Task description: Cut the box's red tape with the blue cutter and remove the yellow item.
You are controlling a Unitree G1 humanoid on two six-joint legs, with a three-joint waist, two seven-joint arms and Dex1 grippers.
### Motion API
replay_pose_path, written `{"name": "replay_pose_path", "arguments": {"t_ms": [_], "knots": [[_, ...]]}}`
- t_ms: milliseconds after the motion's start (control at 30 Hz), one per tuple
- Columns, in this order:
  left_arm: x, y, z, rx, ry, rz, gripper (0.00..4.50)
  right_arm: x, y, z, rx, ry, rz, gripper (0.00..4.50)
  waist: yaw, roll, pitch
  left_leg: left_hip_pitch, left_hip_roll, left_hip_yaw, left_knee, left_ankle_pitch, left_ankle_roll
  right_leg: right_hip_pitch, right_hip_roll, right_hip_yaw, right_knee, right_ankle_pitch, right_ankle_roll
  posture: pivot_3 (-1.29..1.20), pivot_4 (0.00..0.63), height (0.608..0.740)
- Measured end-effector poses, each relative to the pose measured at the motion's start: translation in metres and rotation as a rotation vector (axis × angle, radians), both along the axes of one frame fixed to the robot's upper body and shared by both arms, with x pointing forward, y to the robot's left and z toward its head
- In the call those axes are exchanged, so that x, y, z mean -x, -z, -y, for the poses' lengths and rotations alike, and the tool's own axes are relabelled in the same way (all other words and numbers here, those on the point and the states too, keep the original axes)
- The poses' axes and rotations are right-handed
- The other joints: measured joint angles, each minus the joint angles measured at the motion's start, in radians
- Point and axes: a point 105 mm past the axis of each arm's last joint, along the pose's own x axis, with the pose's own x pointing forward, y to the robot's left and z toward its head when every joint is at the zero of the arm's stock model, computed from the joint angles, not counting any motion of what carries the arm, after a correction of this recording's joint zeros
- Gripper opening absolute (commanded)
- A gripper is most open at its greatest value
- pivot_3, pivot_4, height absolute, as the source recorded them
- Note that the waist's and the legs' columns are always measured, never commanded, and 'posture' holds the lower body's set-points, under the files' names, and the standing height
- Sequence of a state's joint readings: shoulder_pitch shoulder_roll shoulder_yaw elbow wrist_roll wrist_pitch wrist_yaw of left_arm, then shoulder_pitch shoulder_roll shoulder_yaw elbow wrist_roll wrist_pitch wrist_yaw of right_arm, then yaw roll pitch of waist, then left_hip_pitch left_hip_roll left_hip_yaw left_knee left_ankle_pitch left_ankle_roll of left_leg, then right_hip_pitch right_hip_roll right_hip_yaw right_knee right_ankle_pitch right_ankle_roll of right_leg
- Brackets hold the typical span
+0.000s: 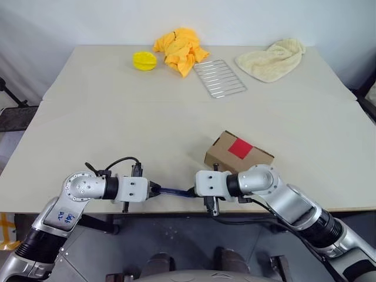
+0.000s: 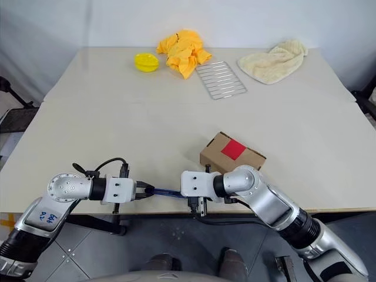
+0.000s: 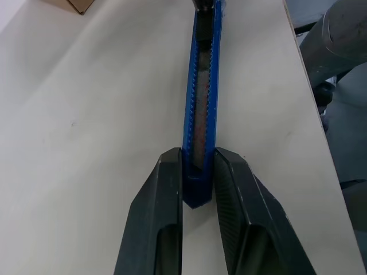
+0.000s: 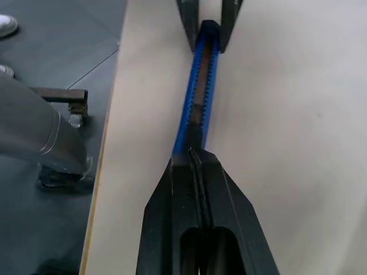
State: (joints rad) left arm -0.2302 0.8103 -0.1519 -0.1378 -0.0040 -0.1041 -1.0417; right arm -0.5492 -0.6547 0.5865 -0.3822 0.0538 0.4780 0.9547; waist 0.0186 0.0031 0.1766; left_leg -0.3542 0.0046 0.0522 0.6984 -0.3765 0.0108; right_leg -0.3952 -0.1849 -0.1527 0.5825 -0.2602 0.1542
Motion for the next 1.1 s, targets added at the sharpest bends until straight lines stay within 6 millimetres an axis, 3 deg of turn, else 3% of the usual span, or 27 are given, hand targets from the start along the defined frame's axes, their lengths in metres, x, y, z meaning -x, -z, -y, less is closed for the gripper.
{"name": "replay_pose_path", "arguments": {"t_ms": [633,1100], "knots": [[0.0,-0.001,0.001,-0.018,0.015,0.0,0.78,-0.001,0.008,-0.011,-0.032,-0.043,0.014,0.03,0.0,0.0,0.0,0.001,0.0,0.0,0.0,0.0,0.0,0.001,0.0,0.0,0.001,0.0,0.0,0.0,0.15,0.74],[-0.002,-0.001,0.002,-0.045,0.055,0.021,0.78,0.0,0.001,0.013,0.031,-0.038,0.019,0.03,0.003,0.001,0.0,0.001,0.0,0.0,0.0,0.0,0.0,0.001,0.0,0.0,0.0,0.0,0.0,0.0,0.15,0.74]]}}
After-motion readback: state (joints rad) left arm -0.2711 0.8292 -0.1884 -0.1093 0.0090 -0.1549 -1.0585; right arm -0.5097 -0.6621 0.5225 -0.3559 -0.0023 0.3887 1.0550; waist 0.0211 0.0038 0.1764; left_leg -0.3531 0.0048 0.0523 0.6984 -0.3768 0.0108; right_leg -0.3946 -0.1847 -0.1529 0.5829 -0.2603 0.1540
